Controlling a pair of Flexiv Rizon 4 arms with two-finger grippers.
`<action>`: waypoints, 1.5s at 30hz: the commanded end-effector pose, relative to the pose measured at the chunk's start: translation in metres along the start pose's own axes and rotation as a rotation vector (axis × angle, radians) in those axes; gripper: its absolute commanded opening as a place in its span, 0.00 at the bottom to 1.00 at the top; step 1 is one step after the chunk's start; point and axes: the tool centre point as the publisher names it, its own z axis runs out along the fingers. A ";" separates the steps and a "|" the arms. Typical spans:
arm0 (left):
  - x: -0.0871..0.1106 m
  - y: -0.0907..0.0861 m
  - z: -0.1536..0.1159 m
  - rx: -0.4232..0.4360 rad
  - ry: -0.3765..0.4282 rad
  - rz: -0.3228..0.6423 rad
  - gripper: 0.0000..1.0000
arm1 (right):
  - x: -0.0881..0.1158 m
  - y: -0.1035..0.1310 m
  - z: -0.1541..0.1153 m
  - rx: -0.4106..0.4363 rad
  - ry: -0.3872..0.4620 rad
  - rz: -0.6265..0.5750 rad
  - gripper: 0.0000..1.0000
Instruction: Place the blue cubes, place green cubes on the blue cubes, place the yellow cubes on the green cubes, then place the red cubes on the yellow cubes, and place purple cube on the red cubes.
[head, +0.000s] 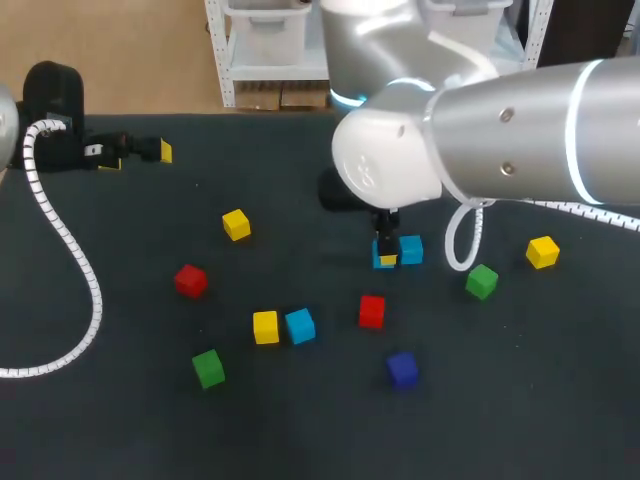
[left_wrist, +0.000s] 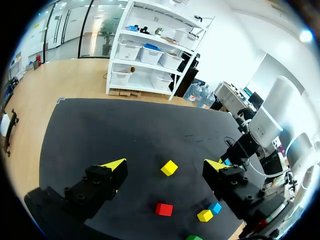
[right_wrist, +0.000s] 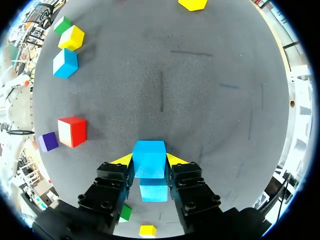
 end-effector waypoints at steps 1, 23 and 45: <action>0.001 0.002 0.000 0.011 -0.005 0.002 1.00 | -0.001 -0.002 0.002 0.000 -0.002 0.002 0.17; 0.001 0.002 0.000 0.011 -0.005 0.002 1.00 | -0.001 -0.012 0.001 0.012 0.019 0.024 0.28; 0.001 0.002 0.000 0.011 -0.005 0.002 1.00 | 0.030 -0.024 -0.035 0.061 -0.051 0.083 1.00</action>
